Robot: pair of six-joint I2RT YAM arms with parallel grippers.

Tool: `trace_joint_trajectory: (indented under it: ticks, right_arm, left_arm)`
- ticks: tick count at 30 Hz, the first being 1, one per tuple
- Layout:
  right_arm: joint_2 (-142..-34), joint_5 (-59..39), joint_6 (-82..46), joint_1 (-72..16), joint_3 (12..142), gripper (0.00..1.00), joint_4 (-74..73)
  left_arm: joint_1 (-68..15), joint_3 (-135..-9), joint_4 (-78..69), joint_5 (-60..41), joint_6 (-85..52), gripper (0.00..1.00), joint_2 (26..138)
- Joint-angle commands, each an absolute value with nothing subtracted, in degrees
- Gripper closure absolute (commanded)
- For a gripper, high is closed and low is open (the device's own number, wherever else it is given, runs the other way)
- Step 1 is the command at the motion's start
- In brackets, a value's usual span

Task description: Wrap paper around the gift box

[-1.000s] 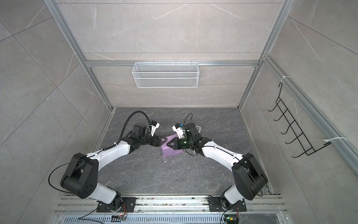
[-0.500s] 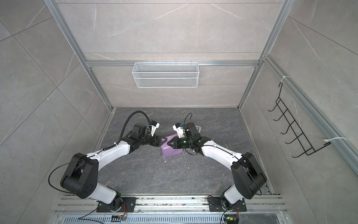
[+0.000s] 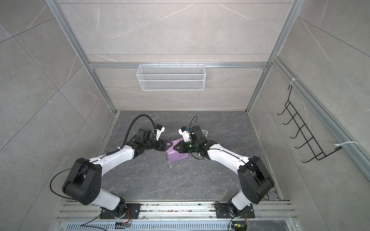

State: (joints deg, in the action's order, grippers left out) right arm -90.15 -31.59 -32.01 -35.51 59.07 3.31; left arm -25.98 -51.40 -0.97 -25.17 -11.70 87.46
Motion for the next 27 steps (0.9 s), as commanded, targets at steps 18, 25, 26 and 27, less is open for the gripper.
trace_joint_trajectory:
  ticks: [18, 25, 26, 27]
  right_arm:
    - [-92.7, -26.3, -21.7, -35.9, 61.5, 1.00, 7.6]
    - [-92.2, -24.7, -18.0, -36.0, 62.0, 1.00, 9.4]
    - [-92.0, -24.4, -17.2, -36.1, 62.0, 1.00, 9.6]
    - [-91.9, -23.9, -16.2, -36.2, 62.0, 1.00, 10.0]
  left_arm:
    - [-26.0, -49.7, 4.0, -24.3, -9.4, 0.21, 87.1]
    - [-26.0, -49.7, 4.0, -24.3, -9.3, 0.21, 87.2]
    - [-26.0, -49.7, 4.0, -24.3, -9.3, 0.21, 87.2]
    - [-26.0, -49.7, 4.0, -24.4, -9.3, 0.21, 87.3]
